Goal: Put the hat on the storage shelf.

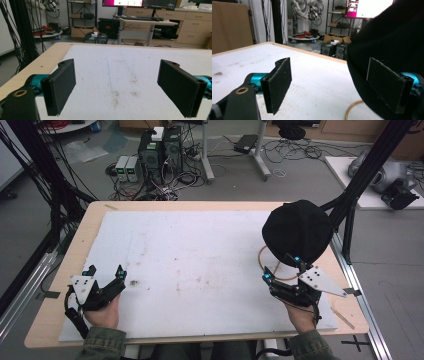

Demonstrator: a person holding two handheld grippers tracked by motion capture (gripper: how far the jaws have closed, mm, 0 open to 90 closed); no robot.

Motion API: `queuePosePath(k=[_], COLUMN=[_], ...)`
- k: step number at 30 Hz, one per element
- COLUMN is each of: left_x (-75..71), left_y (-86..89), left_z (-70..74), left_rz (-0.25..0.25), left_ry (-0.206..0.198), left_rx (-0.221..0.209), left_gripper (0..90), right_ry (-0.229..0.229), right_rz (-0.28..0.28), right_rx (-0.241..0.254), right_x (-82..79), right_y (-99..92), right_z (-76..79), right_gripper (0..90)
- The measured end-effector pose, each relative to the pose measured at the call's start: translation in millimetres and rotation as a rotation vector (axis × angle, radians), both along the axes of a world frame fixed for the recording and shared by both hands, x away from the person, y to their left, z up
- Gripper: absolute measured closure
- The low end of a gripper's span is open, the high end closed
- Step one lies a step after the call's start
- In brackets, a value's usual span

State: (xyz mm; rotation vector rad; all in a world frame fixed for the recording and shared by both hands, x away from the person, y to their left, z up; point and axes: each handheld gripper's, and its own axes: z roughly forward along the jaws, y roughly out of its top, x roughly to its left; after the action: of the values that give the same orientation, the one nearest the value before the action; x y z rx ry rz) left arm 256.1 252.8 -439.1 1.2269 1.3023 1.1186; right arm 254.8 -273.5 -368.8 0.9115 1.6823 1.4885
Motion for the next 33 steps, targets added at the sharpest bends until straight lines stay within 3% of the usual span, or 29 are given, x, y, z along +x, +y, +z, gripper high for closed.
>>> queuePosePath(k=[11, 20, 26, 33], left_x=[0.2, 0.8, 1.3, 2.0], left_y=[-0.1, -0.7, -0.5, 0.0], left_z=[-0.7, -1.0, -1.2, -1.5], left_rz=[-0.006, -0.007, -0.004, -0.004], left_ry=[0.003, 0.004, 0.004, 0.004], left_rx=[-0.001, -0.002, -0.002, -0.004], left_gripper=[15.4, 15.4, 15.4, 15.5], right_ry=[0.045, 0.092, 0.101, 0.094], right_rz=[-0.019, -0.112, -0.181, -0.218], right_rx=[-0.001, 0.010, 0.018, 0.021], right_x=[-7.6, -6.3, -4.1, 1.4], right_y=[-13.1, -33.5, -40.6, -42.4], right_z=[-29.5, -56.7, -65.4, -67.5], right_gripper=[18.7, 17.5, 17.1, 16.7])
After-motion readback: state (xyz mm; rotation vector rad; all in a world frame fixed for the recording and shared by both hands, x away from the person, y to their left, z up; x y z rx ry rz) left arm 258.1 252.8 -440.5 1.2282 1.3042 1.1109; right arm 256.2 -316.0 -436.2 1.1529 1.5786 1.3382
